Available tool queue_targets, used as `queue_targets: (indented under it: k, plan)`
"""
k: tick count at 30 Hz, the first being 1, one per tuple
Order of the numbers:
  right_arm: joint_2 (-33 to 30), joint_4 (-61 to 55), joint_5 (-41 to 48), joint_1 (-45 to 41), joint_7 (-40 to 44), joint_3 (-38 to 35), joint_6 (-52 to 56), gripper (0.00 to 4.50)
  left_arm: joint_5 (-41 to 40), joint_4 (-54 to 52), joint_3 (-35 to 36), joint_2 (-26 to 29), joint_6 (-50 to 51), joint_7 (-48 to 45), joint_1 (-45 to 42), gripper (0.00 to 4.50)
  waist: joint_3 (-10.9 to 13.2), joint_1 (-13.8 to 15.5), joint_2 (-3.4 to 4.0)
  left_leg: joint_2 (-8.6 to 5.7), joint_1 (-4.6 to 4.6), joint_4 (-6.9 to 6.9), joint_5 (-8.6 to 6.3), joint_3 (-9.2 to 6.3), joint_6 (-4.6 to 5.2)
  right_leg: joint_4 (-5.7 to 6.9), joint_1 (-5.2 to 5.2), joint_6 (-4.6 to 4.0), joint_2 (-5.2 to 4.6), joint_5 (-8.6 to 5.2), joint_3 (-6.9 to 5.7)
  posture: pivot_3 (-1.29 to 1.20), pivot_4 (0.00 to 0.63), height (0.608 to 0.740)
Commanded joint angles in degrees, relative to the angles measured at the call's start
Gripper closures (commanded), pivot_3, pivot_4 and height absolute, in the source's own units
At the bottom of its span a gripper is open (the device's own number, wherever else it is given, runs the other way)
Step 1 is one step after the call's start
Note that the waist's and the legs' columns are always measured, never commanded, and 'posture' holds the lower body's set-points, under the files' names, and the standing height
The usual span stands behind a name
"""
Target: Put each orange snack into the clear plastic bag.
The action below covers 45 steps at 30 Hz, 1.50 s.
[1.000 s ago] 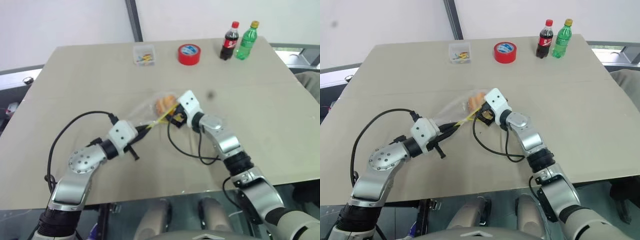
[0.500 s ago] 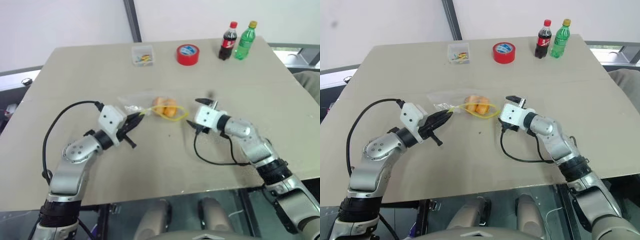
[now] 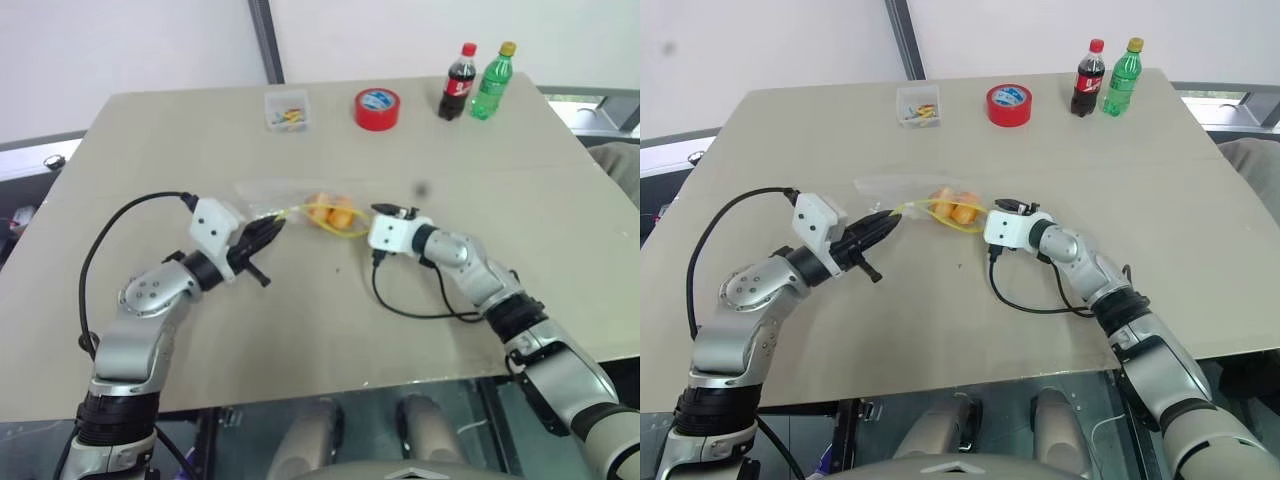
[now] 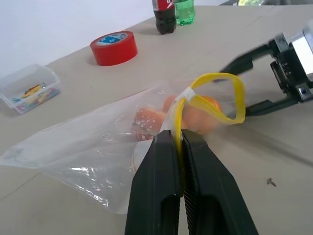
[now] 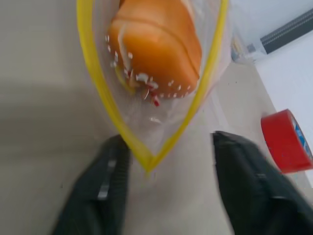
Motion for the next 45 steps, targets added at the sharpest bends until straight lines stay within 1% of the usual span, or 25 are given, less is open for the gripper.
queue_targets:
  k: [1, 2, 3, 7, 10, 13, 16, 17, 19, 21, 23, 25, 27, 29, 30, 33, 34, 36, 37, 39, 42, 45]
  plan:
    - [0.13, -1.35, 1.06, -1.79, -1.54, -2.91, -0.76, 3.84, -0.69, -1.79, 1.58, 0.45, -0.46, 0.37, -0.47, 4.50, 0.00, 0.00, 0.00, 0.00, 0.00, 0.00, 0.00, 0.00, 0.00, 0.00, 0.00, 0.00, 0.00, 0.00, 0.00, 0.00, 0.150, 0.740]
    - [-0.05, -1.67, 1.02, -1.90, -1.56, -3.18, -0.68, 4.32, -0.73, -1.73, 1.62, 0.43, -0.54, 0.34, -0.49, 4.50, 0.00, 0.00, 0.00, 0.00, 0.00, 0.00, 0.00, 0.00, 0.00, 0.00, 0.00, 0.00, 0.00, 0.00, 0.00, 0.00, 0.150, 0.740]
    - [-0.18, -1.99, 1.02, -2.03, -1.72, -3.55, -0.60, 4.43, -0.83, -1.70, 1.66, 0.39, -0.58, 0.29, -0.52, 4.50, 0.00, 0.00, 0.00, 0.00, 0.00, 0.00, 0.00, 0.00, 0.00, 0.00, 0.00, 0.00, 0.00, 0.00, 0.00, 0.00, 0.150, 0.740]
    - [-0.89, -2.98, 1.65, -3.99, -2.27, -6.12, 0.25, 4.43, -0.62, -0.41, 1.37, 0.61, -1.14, -0.27, -1.72, 4.50, 0.00, -0.01, 0.00, 0.00, 0.00, 0.00, 0.00, 0.01, 0.00, 0.01, 0.00, 0.00, 0.00, 0.00, 0.00, 0.00, 0.150, 0.740]
    - [-1.50, -3.05, 1.70, -5.78, -2.58, -7.44, 0.64, 4.43, -0.03, 1.85, 1.13, 0.95, -1.66, -0.62, -4.20, 4.50, 0.00, 0.01, 0.00, 0.00, 0.00, 0.00, 0.00, 0.00, 0.00, 0.01, 0.00, 0.00, 0.01, 0.00, -0.01, 0.00, 0.150, 0.740]
    - [-2.77, 1.21, 0.67, -9.88, -4.20, -8.50, 0.32, 4.43, 2.50, 8.43, -0.30, 1.24, -4.27, -0.62, -11.18, 4.50, 0.01, 0.08, 0.00, 0.00, 0.00, 0.01, 0.00, -0.02, 0.00, 0.01, 0.00, 0.00, 0.01, 0.00, -0.03, 0.00, 0.150, 0.740]
    - [-7.17, 8.26, -1.15, -17.44, -7.74, -10.05, -1.07, 4.43, 6.37, 20.00, -2.07, 1.99, -10.27, -1.27, -23.62, 4.50, 0.05, 0.10, -0.04, -0.05, -0.06, 0.08, 0.00, -0.03, 0.00, -0.02, 0.01, 0.00, -0.03, 0.01, -0.05, 0.00, 0.150, 0.740]
    - [-8.67, 8.71, -1.33, -18.79, -8.23, -10.64, -1.25, 4.43, 7.04, 22.32, -2.51, 2.16, -11.91, -1.68, -26.11, 4.50, 0.27, 0.34, -0.08, -0.08, -0.06, 0.09, 0.00, 0.01, 0.01, 0.00, 0.00, 0.00, -0.04, 0.00, -0.01, 0.00, 0.150, 0.740]
    - [-10.85, 8.56, -1.14, -19.66, -8.55, -11.40, -1.88, 4.43, 8.19, 24.91, -3.48, 2.42, -15.24, -2.55, -28.35, 4.50, 0.31, 0.27, -0.10, -0.10, -0.47, 0.21, 0.02, -0.17, -0.02, 0.00, -0.30, -0.04, -0.03, 0.04, -0.19, 0.00, 0.150, 0.740]
    - [-12.07, 6.96, -0.11, -18.89, -8.25, -12.27, -1.60, 4.43, 8.73, 25.64, -4.11, 2.32, -17.52, -3.29, -28.57, 4.50, 0.24, -0.06, -0.11, -0.10, -0.61, 0.19, 0.02, -0.12, -0.02, -0.05, -0.45, -0.03, -0.06, 0.04, -0.15, 0.00, 0.150, 0.740]
    - [-13.82, 0.91, 1.05, -14.89, -6.36, -13.91, -0.17, 4.43, 8.23, 22.37, -4.69, 1.87, -19.07, -4.34, -25.90, 4.50, 0.23, -0.52, -0.11, -0.07, -0.71, 0.05, 0.02, -0.02, -0.02, -0.11, -0.66, -0.04, -0.12, 0.03, -0.19, 0.00, 0.150, 0.740]
    - [-15.26, -7.52, 2.45, -8.50, -2.69, -15.09, 3.39, 4.43, 7.50, 17.65, -4.95, 1.19, -18.22, -4.38, -22.22, 4.50, 0.22, -1.44, -0.13, -0.03, -1.01, 0.16, 0.02, -0.02, -0.02, -0.03, -0.96, -0.04, -0.12, 0.04, -0.19, 0.00, 0.150, 0.740]
    - [-16.01, -16.72, 3.86, -1.08, 0.72, -16.05, 8.32, 4.43, 7.60, 13.20, -5.49, 0.72, -17.30, -4.14, -17.95, 4.50, 0.22, -1.65, -0.14, -0.04, -1.10, 0.18, 0.02, 0.04, -0.01, -0.02, -1.09, -0.04, -0.14, 0.04, -0.15, 0.00, 0.150, 0.740]
    - [-14.92, -26.06, 8.18, 5.42, 4.60, -17.74, 16.36, 4.43, 7.79, 9.77, -5.73, 0.45, -16.21, -3.57, -14.04, 4.50, 0.25, -1.67, -0.10, -0.01, -1.12, 0.13, 0.01, 0.05, -0.01, 0.00, -1.12, -0.04, -0.13, 0.03, -0.12, 0.00, 0.150, 0.740]
    - [-13.88, -30.79, 10.19, 8.36, 5.67, -18.45, 20.01, 4.19, 8.06, 8.47, -5.83, 0.44, -16.14, -3.33, -11.93, 4.50, 0.26, -1.69, -0.08, -0.02, -1.13, 0.16, 0.02, 0.10, 0.00, 0.11, -1.17, -0.04, -0.12, 0.04, -0.06, 0.00, 0.150, 0.740]
    - [-11.61, -41.48, 15.89, 13.30, 9.86, -17.80, 26.28, 3.15, 9.04, 6.33, -6.09, 0.80, -16.64, -3.30, -8.29, 4.50, 0.27, -1.48, -0.07, -0.02, -0.95, 0.39, 0.02, 0.26, 0.01, 0.59, -1.14, -0.04, -0.08, 0.05, 0.12, 0.00, 0.150, 0.740]
    - [-10.95, -45.15, 18.33, 14.33, 11.92, -16.82, 28.65, 2.62, 9.12, 5.89, -5.98, 0.96, -16.56, -3.36, -7.64, 4.50, 0.28, -1.39, -0.07, -0.01, -0.75, 0.40, -0.03, 0.27, 0.08, 0.71, -1.01, -0.05, -0.07, 0.05, 0.15, 0.00, 0.150, 0.740]
    - [-9.51, -49.64, 19.87, 14.65, 13.03, -15.08, 31.42, 1.52, 9.74, 5.41, -5.93, 1.62, -17.07, -3.83, -6.72, 4.50, 0.28, -0.90, -0.07, 0.00, -0.30, 0.35, -0.13, 0.24, 0.24, 0.74, -0.58, -0.06, -0.04, 0.05, 0.10, 0.00, 0.150, 0.740]
    - [-8.86, -51.02, 19.88, 14.27, 13.21, -13.97, 31.56, 1.11, 10.03, 5.26, -5.95, 1.95, -17.43, -4.00, -6.42, 4.50, 0.29, -0.71, -0.06, 0.03, 0.03, 0.28, -0.15, 0.22, 0.25, 0.69, -0.27, -0.07, -0.03, 0.04, 0.07, 0.00, 0.150, 0.740]
    - [-7.95, -52.49, 20.62, 13.10, 14.48, -11.81, 31.70, 1.11, 11.00, 5.19, -6.29, 2.50, -18.58, -4.34, -5.92, 4.50, 0.28, 0.00, -0.07, 0.05, 0.31, 0.27, -0.16, 0.10, 0.26, 0.52, 0.12, -0.06, -0.01, 0.04, -0.10, 0.00, 0.150, 0.740]
    - [-7.63, -51.14, 18.99, 10.41, 16.04, -8.13, 29.15, 1.11, 12.03, 5.33, -6.82, 2.78, -19.79, -4.39, -5.25, 4.50, 0.28, 0.34, -0.07, 0.01, 0.30, 0.29, -0.15, 0.11, 0.25, 0.41, 0.17, -0.06, -0.05, 0.05, -0.10, 0.00, 0.150, 0.740]
    - [-6.47, -47.20, 15.77, 6.48, 16.25, -3.70, 24.89, 1.11, 12.71, 5.23, -7.26, 2.56, -20.42, -4.15, -5.08, 4.50, 0.28, 0.43, -0.07, 0.00, 0.19, 0.28, -0.03, 0.04, 0.05, 0.22, 0.13, -0.06, -0.07, 0.05, -0.19, 0.00, 0.150, 0.740]
